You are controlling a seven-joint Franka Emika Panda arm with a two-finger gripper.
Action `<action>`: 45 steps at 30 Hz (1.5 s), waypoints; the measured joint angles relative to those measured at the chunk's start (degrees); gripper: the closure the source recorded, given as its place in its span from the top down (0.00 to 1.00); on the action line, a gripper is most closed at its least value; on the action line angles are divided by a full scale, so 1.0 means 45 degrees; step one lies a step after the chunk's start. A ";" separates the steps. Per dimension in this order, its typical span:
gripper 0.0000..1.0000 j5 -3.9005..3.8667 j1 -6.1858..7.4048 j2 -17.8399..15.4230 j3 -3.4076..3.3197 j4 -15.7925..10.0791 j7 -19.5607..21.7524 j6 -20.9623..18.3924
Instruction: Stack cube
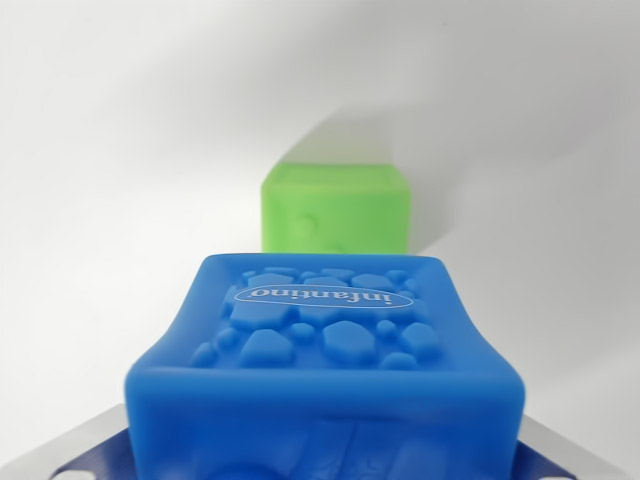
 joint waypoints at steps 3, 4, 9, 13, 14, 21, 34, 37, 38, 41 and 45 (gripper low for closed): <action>0.00 0.0042 -0.0049 0.0099 -0.0022 0.0102 0.0067 -0.0017; 0.00 0.0065 -0.0061 0.0148 -0.0022 0.0116 0.0067 -0.0001; 0.00 0.0194 -0.0065 0.0636 0.0001 0.0125 0.0049 0.0391; 0.00 0.0273 -0.0078 0.0962 0.0037 0.0137 0.0005 0.0677; 0.00 0.0297 -0.0087 0.1033 0.0050 0.0141 -0.0007 0.0751; 0.00 0.0426 -0.0148 0.1466 0.0133 0.0197 -0.0084 0.1138; 0.00 0.0514 -0.0250 0.1937 0.0260 0.0285 -0.0150 0.1528; 1.00 0.0517 -0.0257 0.1939 0.0266 0.0289 -0.0154 0.1538; 1.00 0.0517 -0.0259 0.1939 0.0267 0.0290 -0.0155 0.1538; 1.00 0.0518 -0.0260 0.1939 0.0268 0.0290 -0.0155 0.1538; 1.00 0.0518 -0.0260 0.1939 0.0269 0.0290 -0.0156 0.1539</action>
